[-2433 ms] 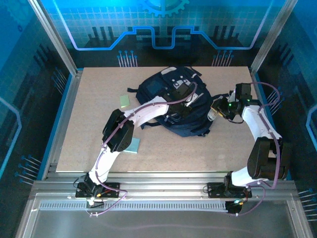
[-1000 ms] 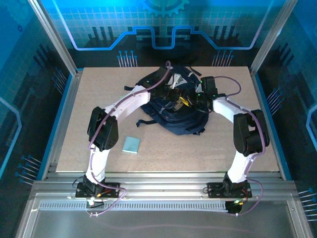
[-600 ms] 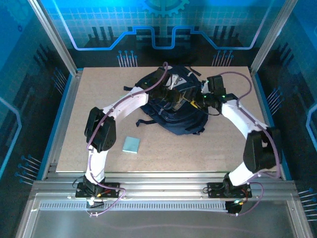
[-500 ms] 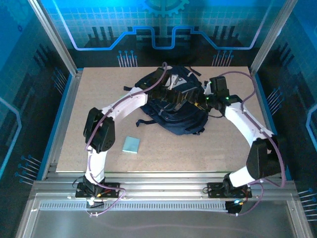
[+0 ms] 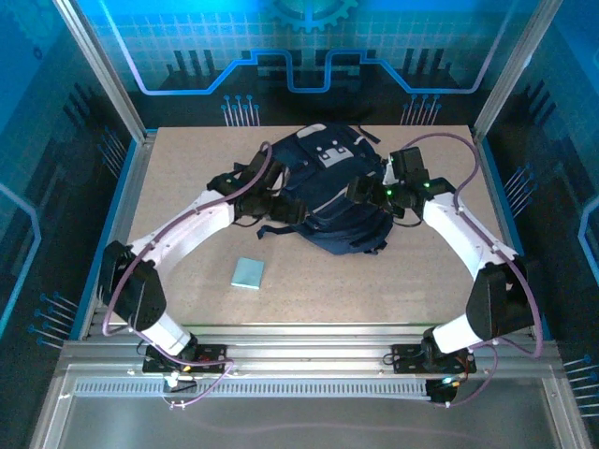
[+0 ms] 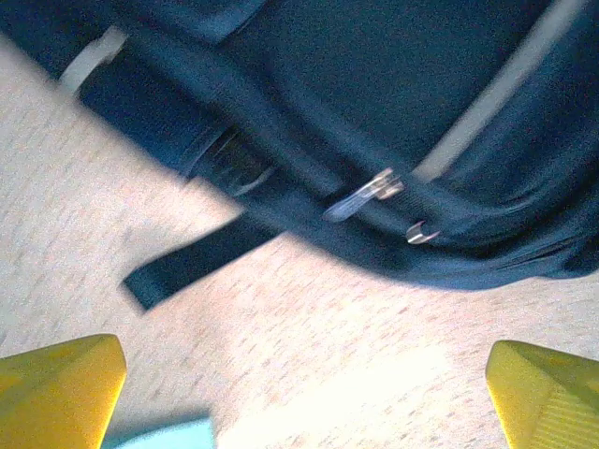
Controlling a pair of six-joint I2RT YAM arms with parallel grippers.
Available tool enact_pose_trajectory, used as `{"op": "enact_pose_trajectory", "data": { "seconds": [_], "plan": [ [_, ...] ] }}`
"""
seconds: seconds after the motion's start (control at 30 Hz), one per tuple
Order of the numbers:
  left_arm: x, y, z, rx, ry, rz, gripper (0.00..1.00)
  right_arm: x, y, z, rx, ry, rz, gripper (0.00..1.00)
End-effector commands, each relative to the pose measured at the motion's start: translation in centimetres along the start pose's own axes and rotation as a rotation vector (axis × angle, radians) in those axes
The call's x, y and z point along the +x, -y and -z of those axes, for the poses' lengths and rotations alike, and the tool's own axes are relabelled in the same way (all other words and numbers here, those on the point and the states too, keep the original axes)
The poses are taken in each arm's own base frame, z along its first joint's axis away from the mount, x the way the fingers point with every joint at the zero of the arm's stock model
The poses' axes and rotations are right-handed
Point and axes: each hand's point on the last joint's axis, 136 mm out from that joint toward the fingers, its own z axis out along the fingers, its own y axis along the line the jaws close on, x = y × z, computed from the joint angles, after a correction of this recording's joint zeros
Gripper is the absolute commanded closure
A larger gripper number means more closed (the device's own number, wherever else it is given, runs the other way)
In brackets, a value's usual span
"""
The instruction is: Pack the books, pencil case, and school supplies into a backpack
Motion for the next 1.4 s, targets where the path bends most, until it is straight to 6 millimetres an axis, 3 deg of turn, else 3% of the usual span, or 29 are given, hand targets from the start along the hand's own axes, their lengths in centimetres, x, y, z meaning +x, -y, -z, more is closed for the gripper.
{"op": "enact_pose_trajectory", "data": {
  "seconds": [0.0,0.13,0.3,0.53,0.7,0.8,0.93,1.1,1.23,1.37],
  "plan": [
    [5.6,-5.2,-0.1,-0.217,-0.134,0.119,0.01,0.0,-0.9,-0.9,-0.022,-0.021,0.017,0.00],
    [8.9,-6.8,-0.3,-0.250,-0.156,0.214,0.01,0.5,-0.8,-1.7,-0.028,-0.029,-0.003,0.00],
    [11.7,-8.1,-2.1,-0.253,-0.203,0.215,0.01,1.2,-0.6,-2.4,-0.026,-0.048,-0.029,0.00],
    [13.9,-7.1,-5.4,-0.174,-0.300,0.195,0.01,1.4,-0.4,-1.9,-0.017,-0.031,-0.045,0.00],
    [15.4,-7.6,-7.0,-0.182,-0.356,0.174,0.01,1.3,-0.3,-1.0,-0.012,0.000,-0.050,0.00],
    [16.6,-7.9,-7.8,-0.186,-0.391,0.174,0.03,1.3,-0.3,-0.6,-0.012,0.009,-0.050,0.00],
    [17.6,-8.2,-8.5,-0.179,-0.410,0.181,0.16,1.3,-0.2,-0.2,-0.006,0.024,-0.051,0.00],
    [16.9,-8.0,-8.2,-0.169,-0.385,0.181,0.45,1.4,-0.3,0.1,-0.013,0.029,-0.052,0.00],
    [14.2,-7.3,-6.5,-0.153,-0.312,0.192,0.46,1.8,-1.6,0.0,-0.069,0.020,-0.012,0.00],
    [9.2,-5.8,-3.8,-0.105,-0.191,0.233,0.43,2.3,-4.4,-0.3,-0.190,-0.003,0.054,0.01]
  ]
}}
